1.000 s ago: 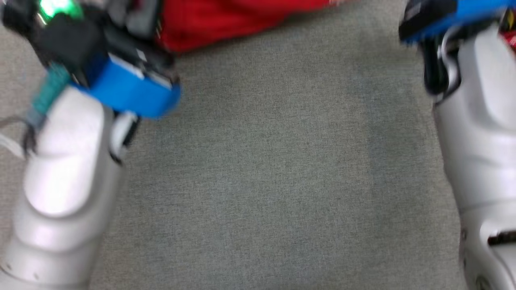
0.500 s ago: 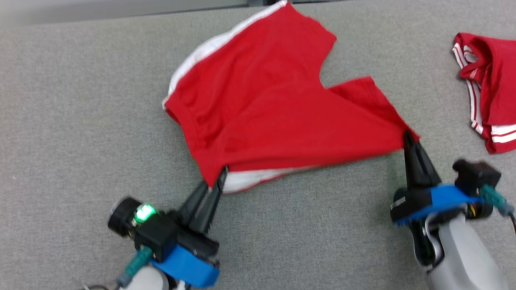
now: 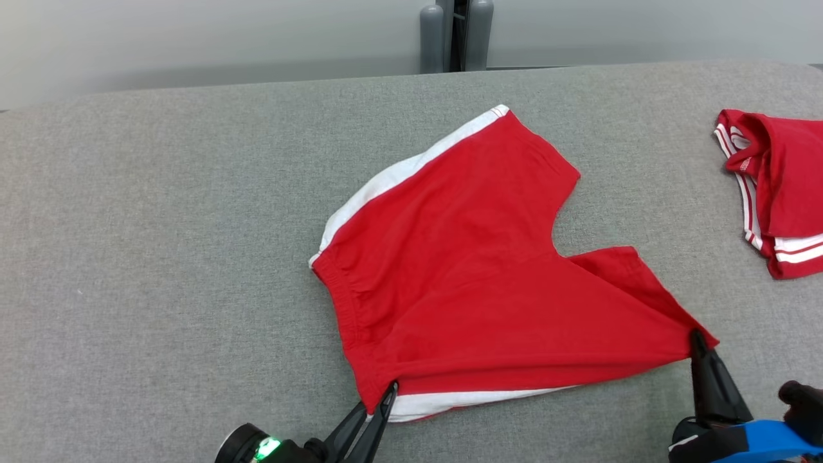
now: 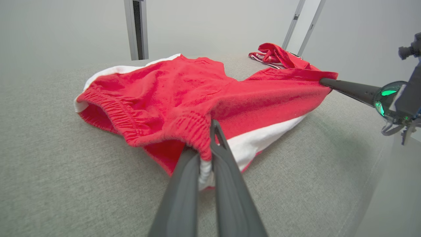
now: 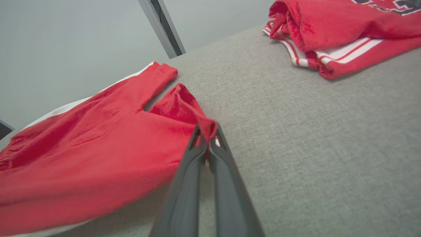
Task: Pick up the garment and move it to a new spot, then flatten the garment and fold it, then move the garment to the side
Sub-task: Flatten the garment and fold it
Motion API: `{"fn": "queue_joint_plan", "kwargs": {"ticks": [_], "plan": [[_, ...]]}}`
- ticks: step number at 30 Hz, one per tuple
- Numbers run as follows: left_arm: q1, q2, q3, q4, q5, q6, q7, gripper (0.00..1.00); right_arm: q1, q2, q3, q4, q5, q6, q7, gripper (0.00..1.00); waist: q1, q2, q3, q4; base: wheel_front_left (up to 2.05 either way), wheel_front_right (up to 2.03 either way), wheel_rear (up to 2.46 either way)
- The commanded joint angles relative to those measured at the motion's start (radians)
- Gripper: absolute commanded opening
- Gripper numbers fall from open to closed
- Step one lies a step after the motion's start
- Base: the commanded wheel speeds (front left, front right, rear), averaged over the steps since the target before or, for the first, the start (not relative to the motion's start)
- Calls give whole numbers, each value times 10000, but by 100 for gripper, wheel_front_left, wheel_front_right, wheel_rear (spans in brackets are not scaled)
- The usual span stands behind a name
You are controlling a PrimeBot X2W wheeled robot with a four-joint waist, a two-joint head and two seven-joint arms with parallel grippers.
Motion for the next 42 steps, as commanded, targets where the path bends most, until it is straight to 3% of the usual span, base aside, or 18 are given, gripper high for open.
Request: {"fn": "queue_joint_plan", "kwargs": {"ticks": [1,9,16,23,32,42], "plan": [[55,36,-6,-12,7,-44,-35,0,159,54,-128,-260,-42,-5,94,0,4,-1,-14,23,0,0,0],[-764,109,46,-175,161,-45,-33,0,-622,81,-241,-1344,-496,-5,744,0,4,-1,93,163,0,0,0],[-2138,64,227,-147,78,-46,-33,0,-2710,-280,-75,-857,-736,-5,1220,0,4,-1,622,472,0,0,0],[-3642,-60,622,262,190,-34,-33,0,-5474,-619,220,544,-1036,-5,1598,0,4,-1,1565,721,0,0,0],[-5201,-366,1041,1114,53,-25,-33,0,-8886,-654,441,3342,-1712,-5,1703,0,4,-1,2707,1197,0,0,0],[-5996,-662,962,1907,-47,-26,-33,0,-10990,-556,712,6179,-2494,-5,1200,0,4,-1,3314,1585,0,0,0]]}}
